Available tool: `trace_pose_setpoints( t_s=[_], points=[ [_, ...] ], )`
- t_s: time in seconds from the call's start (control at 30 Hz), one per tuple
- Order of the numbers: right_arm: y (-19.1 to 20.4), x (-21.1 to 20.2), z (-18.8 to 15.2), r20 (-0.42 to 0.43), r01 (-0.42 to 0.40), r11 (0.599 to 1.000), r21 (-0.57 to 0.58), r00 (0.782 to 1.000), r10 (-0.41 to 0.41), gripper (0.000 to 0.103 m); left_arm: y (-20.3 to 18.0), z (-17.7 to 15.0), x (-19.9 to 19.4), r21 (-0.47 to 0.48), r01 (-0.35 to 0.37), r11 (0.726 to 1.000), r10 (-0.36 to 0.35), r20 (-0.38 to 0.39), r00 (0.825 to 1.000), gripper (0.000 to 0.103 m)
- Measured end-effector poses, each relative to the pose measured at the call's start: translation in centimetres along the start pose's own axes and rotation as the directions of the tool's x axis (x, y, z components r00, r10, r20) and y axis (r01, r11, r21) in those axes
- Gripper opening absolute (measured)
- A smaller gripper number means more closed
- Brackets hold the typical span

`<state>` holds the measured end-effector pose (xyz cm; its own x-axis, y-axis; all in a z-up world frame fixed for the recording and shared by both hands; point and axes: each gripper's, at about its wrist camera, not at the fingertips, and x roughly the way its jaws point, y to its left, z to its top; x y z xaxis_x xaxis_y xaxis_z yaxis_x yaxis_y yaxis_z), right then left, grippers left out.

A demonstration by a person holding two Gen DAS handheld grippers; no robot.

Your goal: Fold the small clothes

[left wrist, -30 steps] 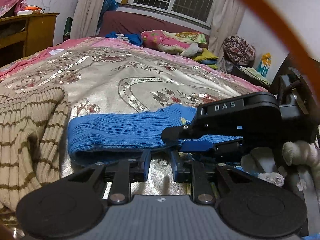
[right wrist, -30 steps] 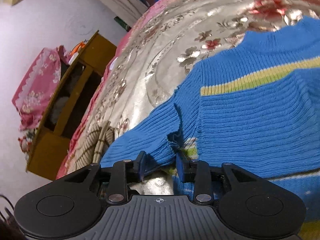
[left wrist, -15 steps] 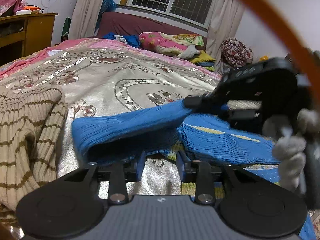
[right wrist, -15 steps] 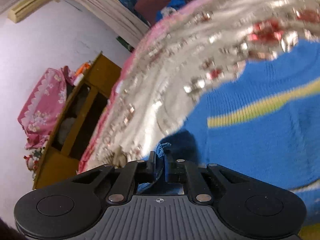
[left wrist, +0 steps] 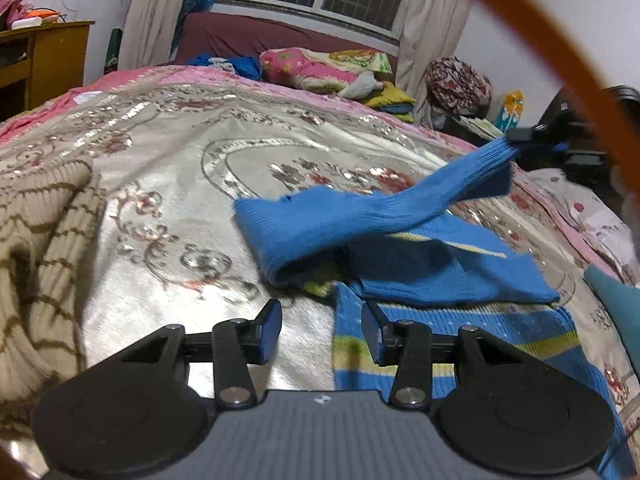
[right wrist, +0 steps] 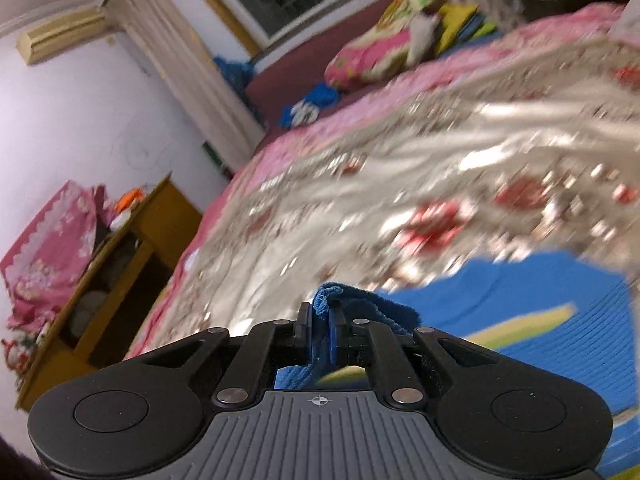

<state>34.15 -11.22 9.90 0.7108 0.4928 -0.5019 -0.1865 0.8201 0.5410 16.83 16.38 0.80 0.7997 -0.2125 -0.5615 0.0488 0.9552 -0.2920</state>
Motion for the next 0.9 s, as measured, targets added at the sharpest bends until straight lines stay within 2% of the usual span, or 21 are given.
trace_pose_setpoints(
  t_s=[0.13,0.2,0.3,0.43,0.5,0.7,0.9],
  points=[
    [-3.1,-3.4,1.1,0.067,0.033,0.999,0.021,0.997,-0.034,0.008,-1.0,-0.5,0.4,0.022,0.01,1.0,-0.009,-0.021,1.0,0.049],
    [-5.2,-4.2,0.7,0.068,0.068,0.997,0.043,0.995,-0.071,0.008,-1.4,-0.9,0.6,0.031,0.011,0.999,-0.01,-0.035,0.999,0.049],
    [-8.8,-3.9,-0.8,0.003,0.148,0.987,0.071,0.989,-0.148,0.009,-2.1,-1.2,0.9,0.036,0.001,0.999,0.001,-0.054,0.999,0.049],
    [-12.4,-2.3,-3.2,-0.081,0.254,0.964,0.081,0.966,-0.247,0.009,-2.9,-0.8,0.8,0.058,-0.021,0.998,0.024,-0.051,0.998,0.049],
    [-13.3,-2.1,-3.9,-0.089,0.253,0.961,0.108,0.966,-0.245,0.013,-3.4,-0.2,0.9,0.074,-0.025,0.997,0.029,-0.047,0.998,0.049],
    [-14.3,-2.8,-3.2,-0.053,0.229,0.964,0.131,0.973,-0.224,0.015,-5.2,2.1,2.2,0.15,-0.032,0.988,0.037,-0.031,0.999,0.05],
    [-15.2,-3.9,-2.7,-0.04,0.192,0.966,0.172,0.981,-0.188,0.019,-6.3,3.7,4.5,0.162,-0.028,0.986,0.035,-0.039,0.999,0.055]
  ],
)
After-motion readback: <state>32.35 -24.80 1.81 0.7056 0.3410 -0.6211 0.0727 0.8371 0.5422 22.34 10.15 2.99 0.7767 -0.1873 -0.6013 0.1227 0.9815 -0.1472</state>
